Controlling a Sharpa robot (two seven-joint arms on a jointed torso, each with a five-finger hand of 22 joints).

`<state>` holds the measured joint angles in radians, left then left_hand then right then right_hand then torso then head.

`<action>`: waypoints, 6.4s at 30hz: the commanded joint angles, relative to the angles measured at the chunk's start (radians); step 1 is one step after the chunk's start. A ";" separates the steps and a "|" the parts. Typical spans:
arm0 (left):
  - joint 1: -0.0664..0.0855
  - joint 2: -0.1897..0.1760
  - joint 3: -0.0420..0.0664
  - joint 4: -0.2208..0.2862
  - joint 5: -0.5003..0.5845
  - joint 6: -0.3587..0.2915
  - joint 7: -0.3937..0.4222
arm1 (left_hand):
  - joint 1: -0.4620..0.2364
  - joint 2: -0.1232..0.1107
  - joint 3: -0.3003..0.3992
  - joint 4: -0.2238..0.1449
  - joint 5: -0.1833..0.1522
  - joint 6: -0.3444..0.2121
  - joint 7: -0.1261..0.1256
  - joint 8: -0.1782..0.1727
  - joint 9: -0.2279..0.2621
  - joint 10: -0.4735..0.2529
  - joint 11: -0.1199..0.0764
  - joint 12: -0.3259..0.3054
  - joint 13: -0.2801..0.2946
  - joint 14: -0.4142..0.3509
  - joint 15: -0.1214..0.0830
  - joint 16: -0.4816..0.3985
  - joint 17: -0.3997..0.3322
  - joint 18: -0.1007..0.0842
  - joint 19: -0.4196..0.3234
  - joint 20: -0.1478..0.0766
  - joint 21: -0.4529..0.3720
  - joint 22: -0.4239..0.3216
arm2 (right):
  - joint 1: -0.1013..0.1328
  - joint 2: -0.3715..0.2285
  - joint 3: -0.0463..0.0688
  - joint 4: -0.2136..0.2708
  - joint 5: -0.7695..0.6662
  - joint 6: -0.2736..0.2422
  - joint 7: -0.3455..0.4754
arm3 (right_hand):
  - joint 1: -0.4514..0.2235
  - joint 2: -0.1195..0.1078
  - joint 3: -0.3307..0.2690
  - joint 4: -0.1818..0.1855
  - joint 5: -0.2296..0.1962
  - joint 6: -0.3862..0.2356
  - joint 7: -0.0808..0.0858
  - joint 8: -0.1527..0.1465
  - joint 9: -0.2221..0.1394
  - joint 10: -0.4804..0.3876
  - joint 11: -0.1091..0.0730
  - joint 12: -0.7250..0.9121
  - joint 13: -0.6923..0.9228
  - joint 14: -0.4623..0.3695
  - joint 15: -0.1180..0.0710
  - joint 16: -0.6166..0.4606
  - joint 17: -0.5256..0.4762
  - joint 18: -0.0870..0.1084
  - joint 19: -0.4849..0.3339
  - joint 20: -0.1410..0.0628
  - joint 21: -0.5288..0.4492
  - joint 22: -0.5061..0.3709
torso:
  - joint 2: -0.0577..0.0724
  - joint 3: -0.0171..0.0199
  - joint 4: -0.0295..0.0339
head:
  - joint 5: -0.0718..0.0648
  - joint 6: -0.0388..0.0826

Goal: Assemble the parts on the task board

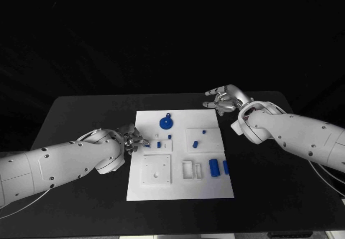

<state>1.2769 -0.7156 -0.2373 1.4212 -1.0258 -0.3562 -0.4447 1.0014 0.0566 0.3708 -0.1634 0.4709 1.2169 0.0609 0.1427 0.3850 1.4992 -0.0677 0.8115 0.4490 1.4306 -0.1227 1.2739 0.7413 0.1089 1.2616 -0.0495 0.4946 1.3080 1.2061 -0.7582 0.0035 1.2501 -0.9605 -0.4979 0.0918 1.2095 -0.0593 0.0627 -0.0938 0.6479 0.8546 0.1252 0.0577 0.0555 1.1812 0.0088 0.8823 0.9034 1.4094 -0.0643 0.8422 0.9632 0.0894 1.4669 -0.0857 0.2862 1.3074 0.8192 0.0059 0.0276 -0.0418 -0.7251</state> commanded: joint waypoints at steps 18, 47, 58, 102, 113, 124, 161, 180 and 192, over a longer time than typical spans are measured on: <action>-0.004 0.015 -0.004 -0.002 -0.001 0.036 -0.030 | 0.023 0.010 0.051 -0.045 -0.005 0.279 -0.121 0.002 0.003 0.012 -0.036 0.006 0.001 0.003 0.001 -0.004 -0.001 0.002 -0.001 0.002 0.004 0.018 | -0.001 0.001 0.000 -0.001 -0.001 0.013 0.009 | -0.014 -0.001 0.006 -0.002 0.005 0.008 0.000 -0.001 0.002 0.003 -0.006 0.002 0.001 0.004 -0.004 0.000 0.001 0.009 0.035 0.000 0.004 0.034 | 0.000 0.0012 0.0005 | 0.001 -0.002; -0.018 0.019 -0.004 0.001 -0.026 0.040 -0.029 | 0.030 0.006 0.050 -0.044 -0.005 0.279 -0.121 0.000 0.008 0.011 -0.037 0.008 0.001 0.004 0.000 -0.003 0.001 -0.004 -0.002 -0.004 0.005 0.018 | -0.001 0.001 0.000 -0.003 -0.001 0.014 0.009 | -0.014 -0.001 0.006 -0.002 0.005 0.008 0.000 -0.001 0.002 0.003 -0.006 0.002 0.001 0.004 -0.004 0.000 0.001 0.009 0.035 0.000 0.004 0.034 | 0.000 -0.0009 0.0002 | 0.000 -0.007; -0.021 0.013 -0.004 0.010 -0.027 0.073 -0.032 | 0.031 0.003 0.053 -0.049 0.011 0.280 -0.121 0.001 0.008 0.011 -0.037 0.009 0.002 0.004 0.000 -0.001 0.005 -0.005 -0.003 -0.005 0.005 0.019 | -0.003 0.001 0.000 -0.003 -0.001 0.015 0.009 | -0.014 -0.001 0.006 -0.002 0.005 0.008 0.000 -0.001 0.002 0.003 -0.006 0.002 0.001 0.004 -0.004 0.000 0.001 0.009 0.035 0.000 0.004 0.034 | 0.000 -0.0004 -0.0003 | 0.000 -0.008; -0.023 0.016 -0.004 0.001 0.012 0.183 -0.041 | -0.022 -0.025 0.059 -0.022 0.050 0.274 -0.119 -0.005 0.000 0.012 -0.033 0.007 -0.010 -0.003 0.003 -0.018 -0.012 -0.023 -0.004 -0.018 -0.016 0.018 | -0.006 0.003 0.000 -0.005 -0.001 0.016 0.010 | -0.018 0.002 0.008 -0.001 0.007 0.009 0.000 -0.001 0.002 0.003 -0.007 0.001 0.001 0.004 -0.003 -0.001 0.001 0.009 0.035 0.000 0.001 0.034 | 0.001 0.0006 -0.0001 | -0.001 -0.009; -0.022 0.021 -0.003 -0.006 0.002 0.165 -0.047 | -0.027 0.002 0.085 -0.049 0.056 0.274 -0.118 -0.004 0.000 0.012 -0.033 0.005 -0.015 -0.002 0.002 -0.021 -0.017 -0.025 -0.002 -0.023 -0.013 0.019 | -0.006 0.003 0.000 -0.004 0.000 0.016 0.011 | -0.018 0.002 0.008 -0.001 0.007 0.009 0.000 -0.001 0.002 0.003 -0.007 0.001 0.001 0.004 -0.003 -0.001 0.001 0.009 0.035 0.000 0.001 0.034 | 0.001 0.0004 -0.0009 | -0.002 -0.009; -0.022 0.022 -0.003 -0.020 -0.010 0.194 -0.053 | -0.003 -0.004 0.079 -0.054 0.058 0.274 -0.118 -0.005 0.002 0.012 -0.034 0.007 -0.019 -0.001 0.002 -0.019 -0.015 -0.028 -0.004 -0.026 -0.008 0.019 | -0.006 0.004 0.000 -0.006 0.001 0.017 0.011 | -0.018 0.002 0.008 -0.001 0.007 0.009 0.000 -0.001 0.002 0.003 -0.007 0.001 0.001 0.004 -0.003 -0.001 0.001 0.009 0.035 0.000 0.001 0.034 | 0.000 0.0007 -0.0012 | -0.005 -0.010; -0.002 0.065 0.000 -0.064 -0.002 0.332 -0.052 | 0.034 -0.025 0.067 -0.015 0.045 0.270 -0.116 -0.010 0.009 0.012 -0.032 0.007 -0.034 -0.006 0.004 -0.026 -0.032 -0.038 -0.006 -0.033 -0.014 0.018 | -0.010 0.008 0.000 -0.009 0.001 0.018 0.012 | -0.019 0.001 0.010 0.001 0.008 0.010 -0.001 -0.001 0.002 0.003 -0.007 0.001 0.001 0.004 -0.004 -0.001 0.001 0.008 0.035 0.000 0.001 0.034 | 0.000 0.0011 -0.0006 | -0.010 -0.015; 0.000 0.080 0.000 -0.072 0.012 0.328 -0.053 | -0.003 -0.030 -0.034 0.088 -0.146 0.266 -0.121 0.000 0.012 0.012 -0.032 0.011 -0.037 -0.005 0.004 -0.029 -0.038 -0.047 0.008 -0.034 -0.043 0.015 | -0.010 0.010 0.000 -0.011 0.001 0.018 0.012 | -0.019 0.001 0.010 0.001 0.008 0.010 -0.001 -0.001 0.002 0.003 -0.007 0.001 0.001 0.004 -0.004 -0.001 0.001 0.008 0.035 0.000 0.001 0.034 | 0.000 0.0009 0.0002 | -0.015 -0.014; 0.001 0.082 0.000 -0.078 0.011 0.306 -0.054 | 0.010 -0.035 -0.053 0.106 -0.162 0.263 -0.121 0.002 0.012 0.012 -0.032 0.012 -0.043 -0.005 0.003 -0.031 -0.041 -0.050 0.014 -0.037 -0.054 0.017 | -0.010 0.010 0.000 -0.011 0.002 0.018 0.012 | -0.019 0.001 0.010 0.001 0.008 0.010 -0.001 -0.001 0.002 0.003 -0.007 0.001 0.001 0.004 -0.004 -0.001 0.001 0.008 0.035 0.000 0.001 0.034 | 0.000 0.0001 0.0005 | -0.017 -0.013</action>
<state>1.2861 -0.6369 -0.2301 1.3457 -1.0177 -0.0798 -0.4754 1.0013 0.0227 0.3172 -0.0514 0.3056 1.4700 -0.0650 0.1444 0.3968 1.4647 -0.1017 0.8193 0.4066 1.4309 -0.1157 1.2461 0.7010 0.0694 1.2685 -0.0859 0.4440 1.3078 1.1962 -0.7489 0.0035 1.2380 -0.9575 -0.4924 0.0940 1.1992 -0.0568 0.0694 -0.0925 0.6545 0.8577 0.1220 0.0577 0.0561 1.1812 0.0088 0.8823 0.9034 1.4095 -0.0643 0.8422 0.9631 0.0845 1.4669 -0.0857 0.2862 1.3076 0.8194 0.0063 0.0275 -0.0583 -0.7383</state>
